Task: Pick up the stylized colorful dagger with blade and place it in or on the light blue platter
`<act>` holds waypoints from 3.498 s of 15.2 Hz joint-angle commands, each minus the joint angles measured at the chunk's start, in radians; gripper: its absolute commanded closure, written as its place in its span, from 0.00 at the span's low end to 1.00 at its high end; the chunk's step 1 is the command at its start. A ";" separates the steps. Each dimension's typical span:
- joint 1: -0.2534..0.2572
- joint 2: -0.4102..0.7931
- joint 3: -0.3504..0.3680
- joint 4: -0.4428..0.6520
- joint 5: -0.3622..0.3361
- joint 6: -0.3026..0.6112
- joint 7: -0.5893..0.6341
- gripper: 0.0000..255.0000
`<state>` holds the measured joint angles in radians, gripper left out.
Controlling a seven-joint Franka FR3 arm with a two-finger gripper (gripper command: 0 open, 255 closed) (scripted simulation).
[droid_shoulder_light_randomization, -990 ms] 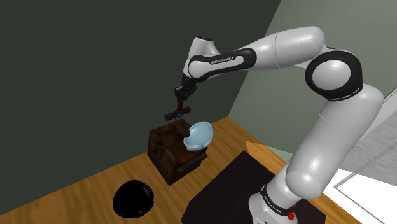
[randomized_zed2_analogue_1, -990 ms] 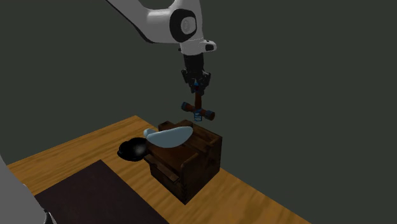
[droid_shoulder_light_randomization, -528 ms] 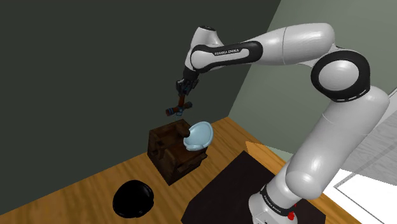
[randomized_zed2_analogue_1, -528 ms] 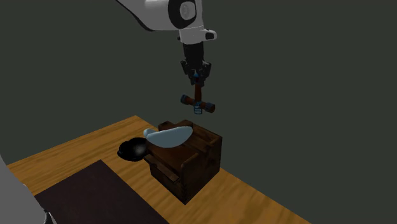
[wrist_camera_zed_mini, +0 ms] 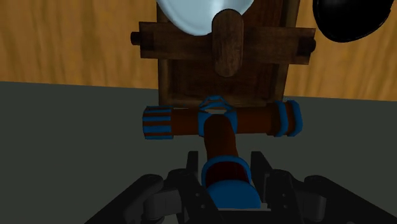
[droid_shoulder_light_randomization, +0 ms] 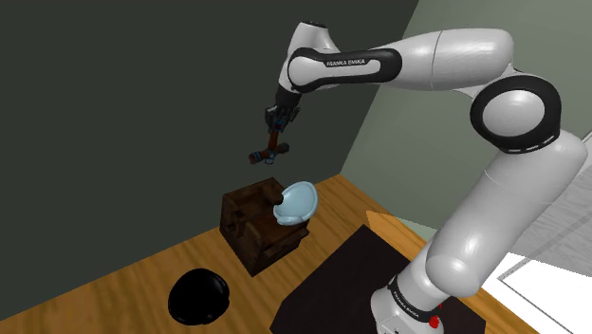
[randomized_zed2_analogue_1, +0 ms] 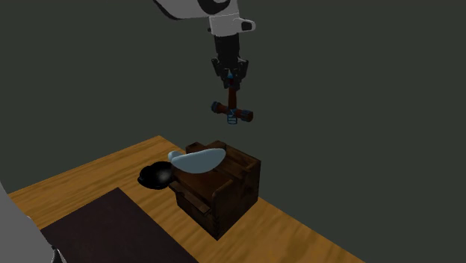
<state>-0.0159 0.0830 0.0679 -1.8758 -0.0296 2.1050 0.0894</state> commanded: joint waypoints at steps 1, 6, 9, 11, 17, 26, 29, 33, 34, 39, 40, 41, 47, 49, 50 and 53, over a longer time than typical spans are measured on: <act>0.000 -0.004 0.000 0.023 0.001 -0.027 0.000 1.00; -0.008 -0.164 -0.007 -0.117 0.015 -0.046 -0.022 1.00; -0.013 -0.281 -0.015 -0.212 0.023 -0.068 -0.039 1.00; -0.015 -0.359 -0.022 -0.268 0.027 -0.090 -0.049 1.00; -0.020 -0.567 -0.043 -0.407 0.031 -0.159 -0.078 1.00; -0.020 -0.555 -0.042 -0.519 0.031 -0.035 -0.077 1.00; -0.020 -0.547 -0.042 -0.553 0.031 0.007 -0.076 1.00; -0.020 -0.532 -0.041 -0.595 0.031 0.065 -0.076 1.00; -0.020 -0.528 -0.041 -0.606 0.031 0.079 -0.075 1.00; -0.021 -0.502 -0.039 -0.654 0.030 0.153 -0.075 1.00; -0.021 -0.496 -0.039 -0.663 0.030 0.168 -0.074 1.00; -0.021 -0.489 -0.039 -0.672 0.030 0.184 -0.074 1.00; -0.022 -0.487 -0.038 -0.675 0.031 0.190 -0.075 1.00; -0.022 -0.487 -0.038 -0.675 0.031 0.190 -0.075 1.00; -0.022 -0.487 -0.037 -0.676 0.031 0.191 -0.074 0.00; -0.022 -0.487 -0.036 -0.674 0.031 0.189 -0.073 0.00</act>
<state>-0.0374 -0.4040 0.0314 -2.5496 0.0015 2.2940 0.0160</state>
